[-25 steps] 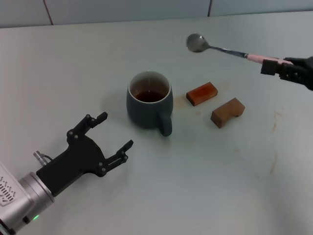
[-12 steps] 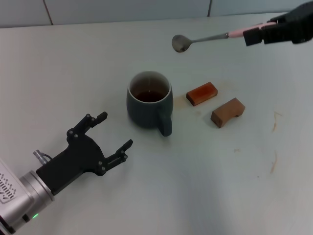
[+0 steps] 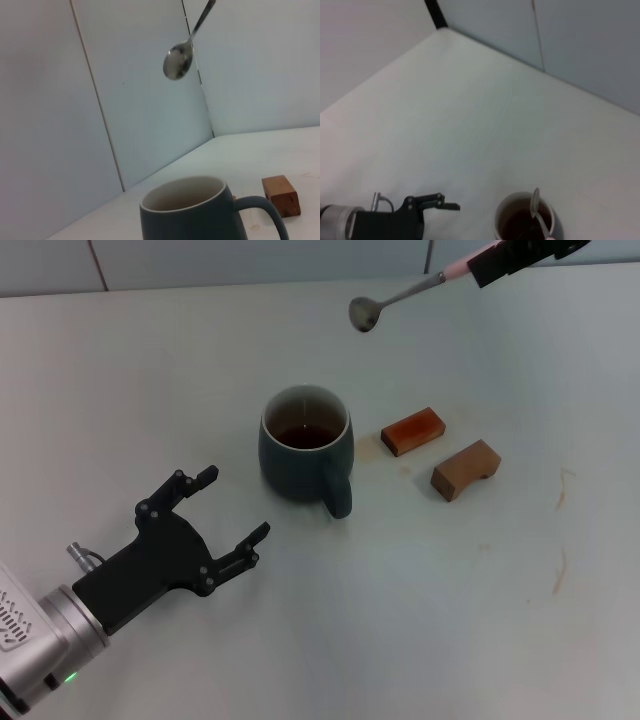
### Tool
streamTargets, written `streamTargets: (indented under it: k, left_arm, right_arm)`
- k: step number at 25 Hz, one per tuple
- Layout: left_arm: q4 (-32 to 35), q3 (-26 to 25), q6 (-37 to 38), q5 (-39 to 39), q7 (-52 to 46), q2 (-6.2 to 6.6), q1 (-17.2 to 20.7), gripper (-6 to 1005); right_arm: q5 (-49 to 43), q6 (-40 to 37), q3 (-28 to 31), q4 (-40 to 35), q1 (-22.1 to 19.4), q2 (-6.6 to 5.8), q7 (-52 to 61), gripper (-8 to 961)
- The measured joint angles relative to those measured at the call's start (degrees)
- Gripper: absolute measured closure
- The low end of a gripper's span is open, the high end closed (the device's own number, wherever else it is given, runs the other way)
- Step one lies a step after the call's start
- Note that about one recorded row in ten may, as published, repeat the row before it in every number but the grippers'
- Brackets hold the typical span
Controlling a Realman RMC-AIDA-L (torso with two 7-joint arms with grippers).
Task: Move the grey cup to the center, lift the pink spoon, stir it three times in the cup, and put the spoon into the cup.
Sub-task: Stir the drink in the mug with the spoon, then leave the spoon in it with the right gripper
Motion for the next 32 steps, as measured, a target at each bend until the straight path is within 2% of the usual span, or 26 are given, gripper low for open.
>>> streamTargets:
  k: [4,11,22,26,32]
  left_arm:
    - [0.27,-0.05,0.00,0.00,-0.04,0.10,-0.11,152]
    - [0.54,-0.04,0.00,0.00,-0.04,0.04,-0.74,152]
    - [0.54,0.01,0.02,0.00,-0.03,-0.23,-1.07,152]
    - [0.64,0.00,0.02,0.00,-0.03,-0.34,-1.15,152]
    - [0.70,0.00,0.00,0.00,-0.03,-0.44,-1.18,152]
  right_arm:
    - [-2.99,0.10,-2.41,6.06,4.50,-0.34,-0.67,825]
    - [-7.09,0.91,-3.45,10.24,8.50,0.08,-1.64,824]
    - [-9.47,5.65,-7.36,20.15,11.47,0.69,-3.78,825]
    - [-11.80,7.22,-8.66,22.79,12.48,1.65,-4.51,826]
    - [-13.24,9.76,-10.52,26.76,13.84,2.31,-5.04,815]
